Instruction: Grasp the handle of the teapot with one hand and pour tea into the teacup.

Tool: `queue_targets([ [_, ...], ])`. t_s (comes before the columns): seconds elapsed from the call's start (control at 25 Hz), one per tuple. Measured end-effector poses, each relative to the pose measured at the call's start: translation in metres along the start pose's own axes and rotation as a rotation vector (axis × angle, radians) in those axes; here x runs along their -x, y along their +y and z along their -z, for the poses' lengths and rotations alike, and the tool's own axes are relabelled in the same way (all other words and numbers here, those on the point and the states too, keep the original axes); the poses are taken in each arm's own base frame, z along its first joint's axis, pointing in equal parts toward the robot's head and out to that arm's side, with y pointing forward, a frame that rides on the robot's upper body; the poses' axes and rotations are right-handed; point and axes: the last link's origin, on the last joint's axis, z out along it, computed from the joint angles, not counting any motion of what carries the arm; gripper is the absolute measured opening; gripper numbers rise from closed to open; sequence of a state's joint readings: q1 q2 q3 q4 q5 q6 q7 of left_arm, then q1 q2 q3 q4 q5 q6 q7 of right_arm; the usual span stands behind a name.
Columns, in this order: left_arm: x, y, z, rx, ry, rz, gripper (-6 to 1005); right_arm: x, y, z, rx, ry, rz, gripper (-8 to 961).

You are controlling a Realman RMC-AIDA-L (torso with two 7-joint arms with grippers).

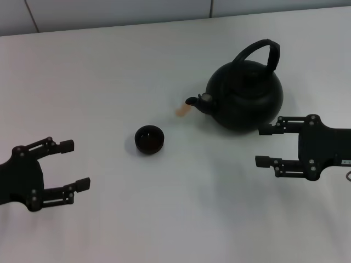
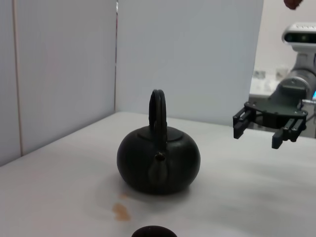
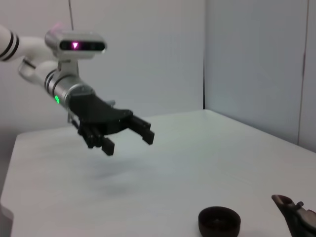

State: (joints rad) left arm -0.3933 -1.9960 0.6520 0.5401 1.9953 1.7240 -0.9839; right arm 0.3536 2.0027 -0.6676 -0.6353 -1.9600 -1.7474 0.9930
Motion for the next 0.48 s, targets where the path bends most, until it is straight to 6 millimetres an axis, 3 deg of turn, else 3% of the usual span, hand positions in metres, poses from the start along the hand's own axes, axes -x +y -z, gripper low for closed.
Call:
queue_targets([
  [0.48,-0.0057,-0.0094,-0.0013,0.049,-0.1,0.005,864,-0.0007,-0.0114,-0.0022,-0.042,0.072,0.044,639],
])
